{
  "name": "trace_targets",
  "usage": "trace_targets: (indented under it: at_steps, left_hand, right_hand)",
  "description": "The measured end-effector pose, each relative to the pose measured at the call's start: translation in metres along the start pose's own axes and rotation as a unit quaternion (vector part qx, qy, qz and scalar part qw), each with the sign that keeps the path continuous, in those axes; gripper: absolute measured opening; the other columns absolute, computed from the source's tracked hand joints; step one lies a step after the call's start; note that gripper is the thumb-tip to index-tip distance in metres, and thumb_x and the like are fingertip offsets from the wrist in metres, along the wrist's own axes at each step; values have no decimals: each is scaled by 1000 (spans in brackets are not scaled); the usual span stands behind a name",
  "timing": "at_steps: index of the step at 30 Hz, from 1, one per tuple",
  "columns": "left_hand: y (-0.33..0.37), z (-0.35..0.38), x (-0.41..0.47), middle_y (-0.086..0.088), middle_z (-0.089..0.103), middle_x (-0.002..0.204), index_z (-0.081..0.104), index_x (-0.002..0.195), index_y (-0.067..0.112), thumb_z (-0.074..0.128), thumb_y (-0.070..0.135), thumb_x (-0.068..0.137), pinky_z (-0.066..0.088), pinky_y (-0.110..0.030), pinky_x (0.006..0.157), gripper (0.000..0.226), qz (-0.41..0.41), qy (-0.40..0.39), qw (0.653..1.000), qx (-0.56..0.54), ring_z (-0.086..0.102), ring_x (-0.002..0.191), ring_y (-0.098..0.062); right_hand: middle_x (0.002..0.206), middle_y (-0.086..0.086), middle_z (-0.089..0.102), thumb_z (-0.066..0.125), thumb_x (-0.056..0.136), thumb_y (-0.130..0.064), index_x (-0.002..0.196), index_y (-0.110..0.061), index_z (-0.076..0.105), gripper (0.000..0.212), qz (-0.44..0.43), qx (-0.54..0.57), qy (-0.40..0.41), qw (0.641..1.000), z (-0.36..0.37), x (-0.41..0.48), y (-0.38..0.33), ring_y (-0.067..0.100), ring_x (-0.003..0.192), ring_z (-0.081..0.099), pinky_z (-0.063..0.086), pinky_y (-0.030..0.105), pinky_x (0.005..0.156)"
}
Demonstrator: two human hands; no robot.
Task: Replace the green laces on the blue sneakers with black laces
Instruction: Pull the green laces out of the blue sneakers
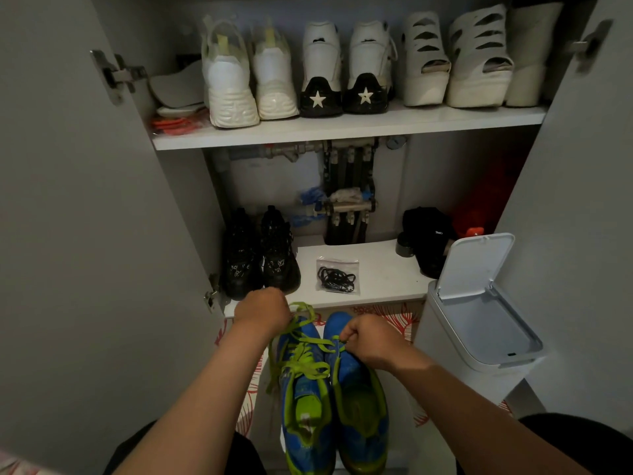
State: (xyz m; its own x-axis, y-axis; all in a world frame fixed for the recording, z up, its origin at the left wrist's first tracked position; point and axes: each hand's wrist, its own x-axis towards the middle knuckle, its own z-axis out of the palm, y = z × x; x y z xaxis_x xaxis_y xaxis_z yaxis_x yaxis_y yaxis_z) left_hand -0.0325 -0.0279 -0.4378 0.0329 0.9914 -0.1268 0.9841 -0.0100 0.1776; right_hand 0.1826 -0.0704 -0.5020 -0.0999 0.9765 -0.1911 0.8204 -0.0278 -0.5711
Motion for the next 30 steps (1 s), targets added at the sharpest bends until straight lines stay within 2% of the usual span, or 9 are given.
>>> trace_targets:
  at_steps: [3,7,9,12,15,19,23,27,30]
  left_hand:
    - [3,13,-4,-9,49,137,53,136,22,55,26,93,41,-42,102,44,46,-31,997,61,40,130,-29]
    - [25,25,-17,-1,67,108,68,97,26,58,27,90,51,-36,90,12,172,-75,978,-96,61,105,-22]
    - [35,35,-25,2,69,98,65,89,26,60,36,88,52,-31,82,12,198,-112,967,-112,64,95,-19]
    - [40,49,-31,0,65,103,59,93,26,64,48,81,51,-32,83,25,203,-144,964,-93,60,96,-18]
    - [40,55,-30,-2,60,108,55,105,24,67,40,74,53,-37,85,37,188,-152,965,-99,59,98,-20]
    - [39,56,-27,2,58,109,51,110,28,67,36,72,52,-35,84,43,164,-188,964,-95,57,97,-17]
    - [40,59,-23,2,55,124,51,128,32,65,43,74,48,-33,91,57,169,-182,966,-68,54,112,-19]
    - [43,61,-21,-2,59,119,62,118,30,63,50,82,43,-35,96,42,210,-118,970,-31,44,120,-20]
    - [46,61,-19,-5,61,114,66,108,25,64,46,84,41,-36,97,33,226,-92,970,-19,46,116,-23]
  right_hand:
    - [113,-7,71,65,86,-16,107,-26,75,26,-16,-82,-6,997,2,-1,-5,15,103,66,49,23,87]
    - [116,-1,67,64,87,-17,105,-28,72,23,-15,-143,-2,990,5,-3,-6,21,106,63,48,27,86]
    - [112,3,67,64,87,-21,101,-24,70,16,-18,-167,2,986,8,-3,-7,24,103,64,47,28,80]
    - [109,8,66,61,89,-25,102,-17,67,16,-20,-189,8,982,10,-3,-8,27,101,63,39,27,71]
    - [107,5,67,58,91,-24,100,-19,66,13,-22,-173,9,985,10,-3,-7,25,99,64,35,25,68]
    - [106,4,69,56,87,-15,97,-18,66,15,47,-97,71,992,1,-5,-4,25,101,66,48,28,76]
    - [109,6,70,61,85,-20,100,-17,69,18,121,-96,102,983,-15,-4,9,26,99,67,52,30,80]
    - [126,2,56,64,82,-14,121,-26,65,41,45,-88,43,994,-14,-3,5,23,113,61,47,27,92]
    - [123,0,59,65,78,-18,122,-32,67,46,-13,-104,-9,994,-7,-4,-2,22,112,61,50,29,92]
